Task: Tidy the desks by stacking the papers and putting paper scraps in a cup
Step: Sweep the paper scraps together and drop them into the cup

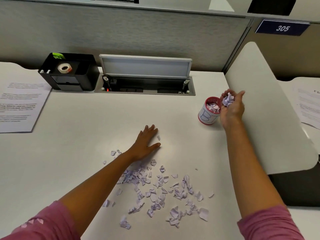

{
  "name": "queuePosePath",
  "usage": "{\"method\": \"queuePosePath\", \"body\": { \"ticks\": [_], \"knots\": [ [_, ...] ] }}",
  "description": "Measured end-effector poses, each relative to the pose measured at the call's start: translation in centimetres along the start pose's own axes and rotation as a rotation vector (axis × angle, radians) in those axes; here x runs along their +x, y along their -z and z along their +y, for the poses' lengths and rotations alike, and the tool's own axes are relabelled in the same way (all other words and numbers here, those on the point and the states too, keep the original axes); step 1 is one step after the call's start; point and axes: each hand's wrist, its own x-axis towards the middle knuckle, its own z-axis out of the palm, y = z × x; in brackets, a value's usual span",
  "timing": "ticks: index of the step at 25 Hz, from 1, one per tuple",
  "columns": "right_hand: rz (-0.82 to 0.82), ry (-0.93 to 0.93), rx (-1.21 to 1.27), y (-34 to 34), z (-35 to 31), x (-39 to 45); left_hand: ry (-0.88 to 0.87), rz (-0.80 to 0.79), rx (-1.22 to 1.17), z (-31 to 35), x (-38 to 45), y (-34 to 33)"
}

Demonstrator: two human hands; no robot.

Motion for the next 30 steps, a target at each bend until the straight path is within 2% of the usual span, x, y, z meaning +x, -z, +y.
{"method": "queuePosePath", "body": {
  "ticks": [3,6,13,18,20,23,25,27,30],
  "knots": [
    [-0.024,0.113,-0.323,-0.3,-0.1,1.3,-0.004,-0.001,-0.017,-0.3,0.0,0.0],
    [-0.086,0.144,-0.542,-0.1,0.1,1.4,-0.006,0.003,-0.030,-0.4,0.0,0.1],
    [-0.104,0.223,-0.584,1.4,1.0,-1.9,-0.003,0.003,-0.028,-0.4,0.1,0.0],
    [-0.163,0.165,-0.705,3.7,4.8,-7.7,0.010,-0.035,0.055,0.8,0.4,-0.3],
    [-0.204,0.173,-0.873,5.7,6.9,-10.5,-0.065,-0.096,0.085,1.2,0.2,-0.7],
    [-0.198,0.317,-1.277,9.1,10.0,-13.8,-0.147,-0.140,0.118,1.1,-0.8,-1.8],
    [-0.171,0.228,-1.478,10.3,11.5,-16.0,-0.151,-0.141,0.116,0.7,-2.0,-2.4],
    [-0.206,0.179,-1.551,10.5,12.7,-18.5,-0.152,-0.131,0.131,0.5,-3.7,-3.0],
    [-0.364,0.196,-1.584,9.6,14.4,-22.0,-0.158,-0.108,0.132,0.5,-6.3,-3.6]
  ]
}}
